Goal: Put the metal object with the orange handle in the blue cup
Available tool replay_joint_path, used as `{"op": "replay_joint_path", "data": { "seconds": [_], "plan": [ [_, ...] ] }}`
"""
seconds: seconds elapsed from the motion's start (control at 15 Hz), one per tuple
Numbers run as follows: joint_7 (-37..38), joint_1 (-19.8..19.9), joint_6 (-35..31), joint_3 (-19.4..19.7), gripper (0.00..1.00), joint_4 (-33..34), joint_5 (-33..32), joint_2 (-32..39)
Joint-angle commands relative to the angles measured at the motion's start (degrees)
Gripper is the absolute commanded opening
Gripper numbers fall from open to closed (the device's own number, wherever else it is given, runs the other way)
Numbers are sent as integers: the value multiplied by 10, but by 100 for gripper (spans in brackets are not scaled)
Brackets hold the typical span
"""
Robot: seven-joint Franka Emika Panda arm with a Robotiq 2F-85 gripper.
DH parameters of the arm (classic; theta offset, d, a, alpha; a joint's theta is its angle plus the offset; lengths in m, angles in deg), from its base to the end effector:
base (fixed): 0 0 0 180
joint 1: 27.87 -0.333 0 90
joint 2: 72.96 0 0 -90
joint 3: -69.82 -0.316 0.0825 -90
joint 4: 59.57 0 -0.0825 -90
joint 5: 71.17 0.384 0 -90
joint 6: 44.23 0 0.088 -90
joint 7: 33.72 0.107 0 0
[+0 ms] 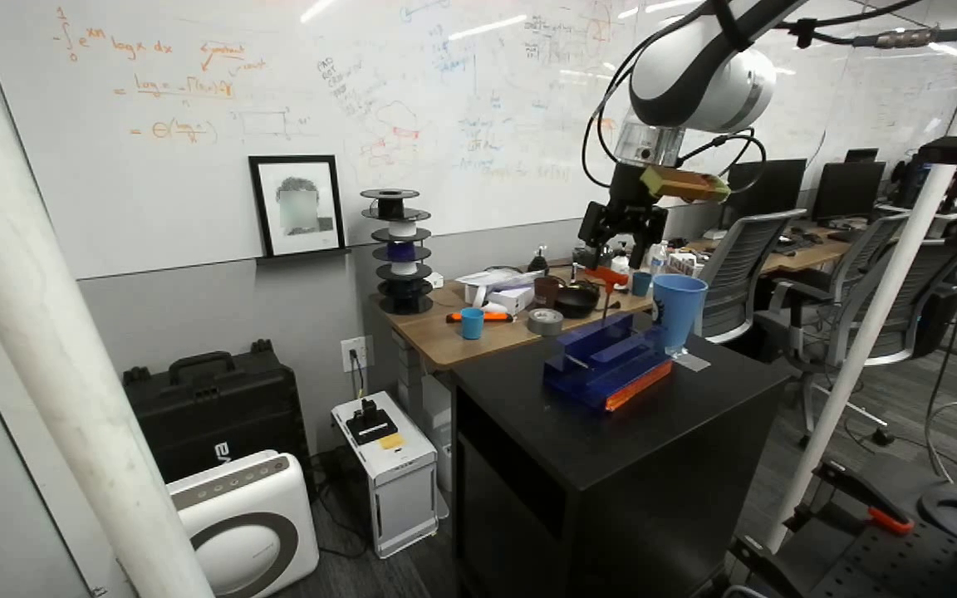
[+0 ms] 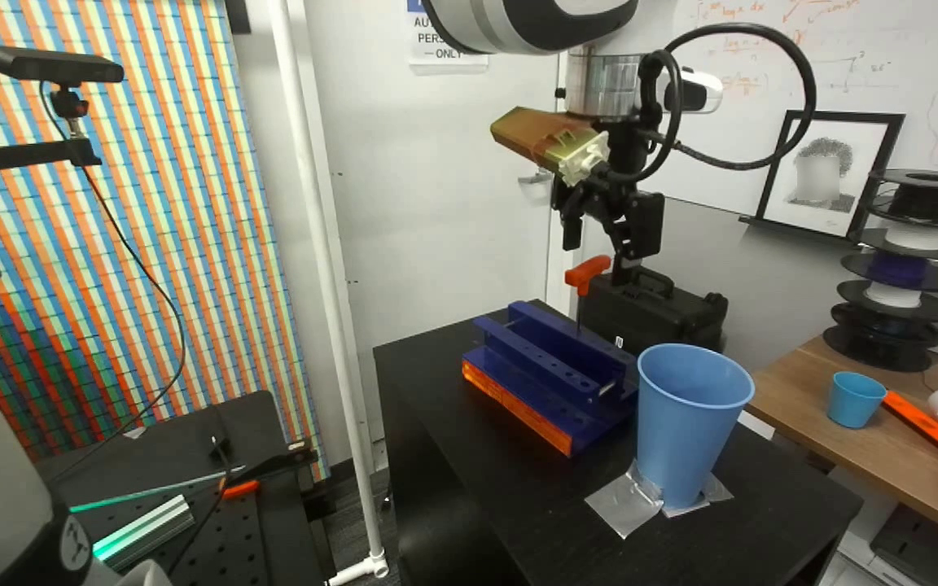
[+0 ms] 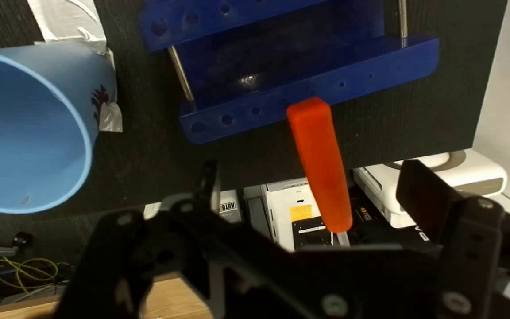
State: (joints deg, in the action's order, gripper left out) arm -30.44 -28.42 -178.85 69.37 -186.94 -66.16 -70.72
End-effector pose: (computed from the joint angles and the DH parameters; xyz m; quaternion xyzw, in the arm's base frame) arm 0.5402 0.0107 0.3654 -0.9973 0.0492 -0.0424 0.0342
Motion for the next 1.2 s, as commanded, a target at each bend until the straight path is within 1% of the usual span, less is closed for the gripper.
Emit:
{"op": "replay_joint_path", "data": {
  "seconds": [0.0, 0.07, 0.13, 0.2, 0.33, 0.6, 0.67, 0.73, 0.8, 0.87, 1.13],
  "plan": [
    [-16, -2, 8, -4, 75, 27, 0, 26],
    [-15, -3, 7, -4, 75, 27, -5, 30],
    [-18, -3, 5, -5, 68, 28, -8, 33],
    [-17, -3, 3, -5, 58, 28, -14, 36],
    [-20, -3, 3, -4, 42, 30, -22, 43],
    [-22, -4, 8, -4, 13, 36, -51, 49],
    [-24, -4, 11, -4, 10, 38, -58, 49],
    [-26, -4, 14, -4, 10, 40, -66, 47],
    [-29, -4, 16, -4, 10, 41, -71, 44],
    [-37, -3, 20, -4, 14, 42, -74, 40],
    [-51, -2, 27, -4, 14, 51, -80, 23]
  ]
}}
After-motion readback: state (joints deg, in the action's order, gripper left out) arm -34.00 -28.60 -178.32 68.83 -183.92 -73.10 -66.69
